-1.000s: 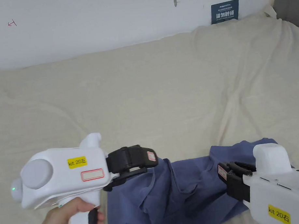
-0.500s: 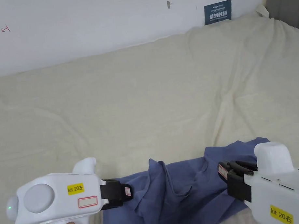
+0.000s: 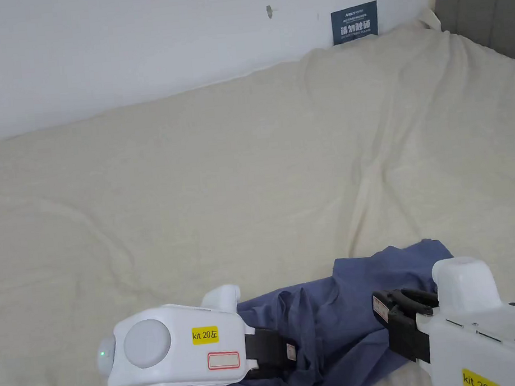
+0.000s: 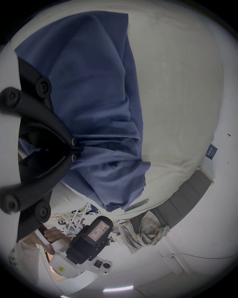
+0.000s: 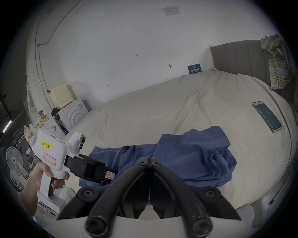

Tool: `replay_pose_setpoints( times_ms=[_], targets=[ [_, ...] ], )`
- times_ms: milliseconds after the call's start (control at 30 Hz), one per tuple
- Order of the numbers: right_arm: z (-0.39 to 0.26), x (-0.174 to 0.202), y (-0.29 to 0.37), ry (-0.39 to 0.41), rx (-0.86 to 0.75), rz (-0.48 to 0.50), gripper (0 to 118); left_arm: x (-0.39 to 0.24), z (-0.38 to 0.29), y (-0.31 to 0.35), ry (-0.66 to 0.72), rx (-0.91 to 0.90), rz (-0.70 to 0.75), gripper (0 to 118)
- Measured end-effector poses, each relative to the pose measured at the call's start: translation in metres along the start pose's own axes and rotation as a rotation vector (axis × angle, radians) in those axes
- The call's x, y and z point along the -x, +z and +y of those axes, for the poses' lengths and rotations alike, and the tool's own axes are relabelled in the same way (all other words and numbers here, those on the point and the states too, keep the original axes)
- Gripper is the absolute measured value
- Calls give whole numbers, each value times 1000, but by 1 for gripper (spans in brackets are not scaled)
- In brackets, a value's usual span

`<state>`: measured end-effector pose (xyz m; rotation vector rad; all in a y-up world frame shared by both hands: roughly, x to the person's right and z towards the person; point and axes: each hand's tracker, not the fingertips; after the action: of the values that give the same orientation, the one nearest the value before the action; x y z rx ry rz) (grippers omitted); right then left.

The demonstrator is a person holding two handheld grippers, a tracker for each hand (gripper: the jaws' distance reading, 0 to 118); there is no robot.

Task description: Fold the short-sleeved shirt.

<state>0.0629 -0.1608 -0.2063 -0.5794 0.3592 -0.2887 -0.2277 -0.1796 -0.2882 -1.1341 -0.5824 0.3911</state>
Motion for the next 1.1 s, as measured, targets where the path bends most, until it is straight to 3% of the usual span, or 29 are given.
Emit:
replay_pose_setpoints(
  times_ms=[267,433,633,767,800,900,933,1100],
  targets=[
    [2,-3,3,-18,-15,2,0,-17,8,4,-7,14,-153,2],
    [2,2,5,-4,-15,3,0,1,6,37,15,-54,-98,2],
    [4,12,5,14,-18,10,0,72,-11,93,183,-180,-36,2],
    [6,19,2,29,-21,10,0,105,-29,121,222,-207,-6,3],
    [6,21,1,29,-20,12,0,113,-33,127,248,-215,9,12],
    [7,27,-3,35,-11,24,0,128,-40,131,288,-227,27,96],
    [7,30,-5,41,-8,26,0,131,-42,129,299,-224,25,113],
    [2,38,-12,50,4,41,0,145,-41,109,370,-184,-93,113]
  ],
)
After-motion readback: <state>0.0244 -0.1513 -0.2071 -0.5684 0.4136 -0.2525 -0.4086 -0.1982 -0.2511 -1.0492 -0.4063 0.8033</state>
